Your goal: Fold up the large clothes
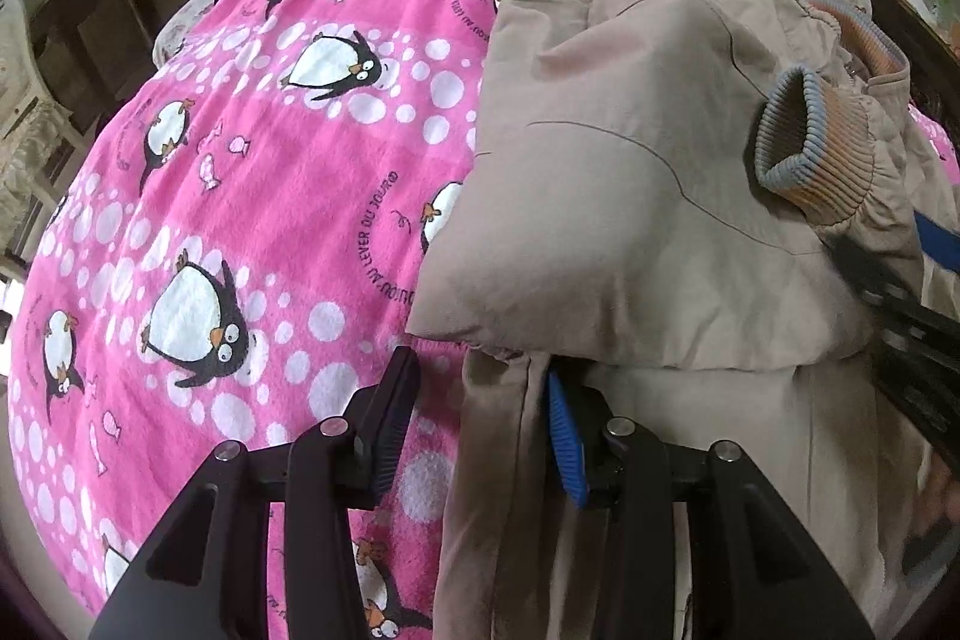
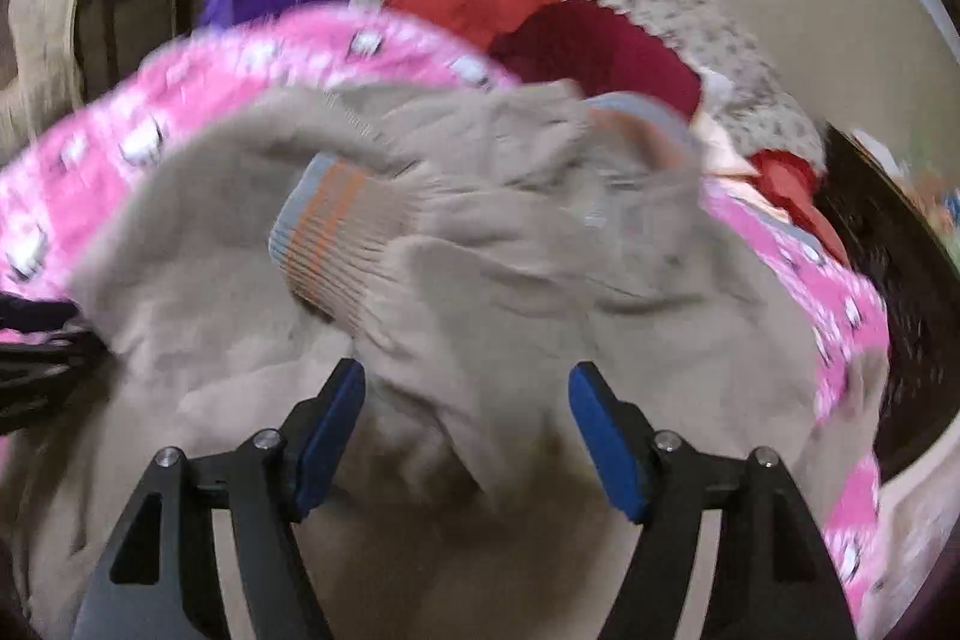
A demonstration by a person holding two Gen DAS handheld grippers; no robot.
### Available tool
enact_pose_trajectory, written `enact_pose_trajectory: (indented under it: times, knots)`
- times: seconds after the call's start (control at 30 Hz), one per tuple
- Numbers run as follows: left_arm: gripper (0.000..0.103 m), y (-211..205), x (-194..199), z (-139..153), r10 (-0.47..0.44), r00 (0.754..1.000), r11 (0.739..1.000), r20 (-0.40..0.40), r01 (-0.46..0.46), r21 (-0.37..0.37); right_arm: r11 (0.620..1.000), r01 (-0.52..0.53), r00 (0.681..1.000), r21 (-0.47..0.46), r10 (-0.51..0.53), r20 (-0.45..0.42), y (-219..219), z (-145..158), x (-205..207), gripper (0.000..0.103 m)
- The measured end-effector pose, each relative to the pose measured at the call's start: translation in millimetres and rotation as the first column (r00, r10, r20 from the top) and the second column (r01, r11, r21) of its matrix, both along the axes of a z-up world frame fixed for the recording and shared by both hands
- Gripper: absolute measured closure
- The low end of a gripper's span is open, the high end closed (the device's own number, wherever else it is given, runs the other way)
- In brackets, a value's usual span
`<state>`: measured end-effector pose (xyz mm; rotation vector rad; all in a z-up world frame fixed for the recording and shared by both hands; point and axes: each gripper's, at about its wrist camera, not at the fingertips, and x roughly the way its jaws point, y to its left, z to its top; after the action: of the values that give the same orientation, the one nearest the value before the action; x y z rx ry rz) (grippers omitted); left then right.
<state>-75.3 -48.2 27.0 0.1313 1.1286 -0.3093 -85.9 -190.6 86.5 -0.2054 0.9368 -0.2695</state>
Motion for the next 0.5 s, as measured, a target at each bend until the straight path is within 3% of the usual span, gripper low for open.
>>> enact_pose_trajectory:
  times: [0.03,0.1,0.17,0.23,0.3,0.33,0.37,0.4,0.5]
  knots:
    - [0.074,-1.5,-1.2,0.0,-0.002,1.0,1.0,0.002,0.002,0.003,1.0,-0.012,1.0,0.029,0.013,-0.022,-0.4,-6.6,12.0,0.035]
    - [0.074,-2.5,-2.3,0.3,-0.008,1.0,1.0,0.004,0.008,0.002,0.994,0.014,1.0,0.111,-0.014,-0.001,-12.2,-4.3,17.1,0.083]
    - [0.073,-0.2,-2.2,-0.1,-0.017,1.0,1.0,0.008,0.017,-0.013,0.946,0.101,0.987,0.308,-0.135,0.09,-45.1,20.4,-5.7,0.088]
    - [0.072,2.2,-3.2,-0.6,-0.022,1.0,0.999,0.012,0.023,-0.028,0.886,0.149,0.954,0.44,-0.246,0.173,-74.0,39.6,-41.1,0.088]
    - [0.072,2.8,-3.6,-0.8,-0.025,0.999,0.999,0.021,0.026,-0.029,0.823,0.225,0.905,0.522,-0.374,0.2,-107.3,44.3,-84.7,0.087]
    - [0.072,2.2,-4.4,-0.5,-0.028,0.999,0.999,0.025,0.029,-0.023,0.788,0.274,0.889,0.551,-0.426,0.167,-123.5,36.9,-102.2,0.07]
    - [0.072,0.6,-5.6,-0.2,-0.032,0.999,0.999,0.031,0.033,-0.012,0.771,0.311,0.886,0.556,-0.447,0.124,-132.6,28.1,-111.1,0.037]
    - [0.072,-0.3,-6.8,0.2,-0.033,0.999,0.999,0.033,0.034,-0.007,0.755,0.35,0.882,0.555,-0.466,0.077,-143.3,17.9,-118.0,0.026]
    - [0.072,-1.1,-8.8,1.2,-0.028,0.999,1.0,0.025,0.028,-0.005,0.707,0.391,0.853,0.589,-0.518,0.055,-164.8,6.2,-146.4,0.026]
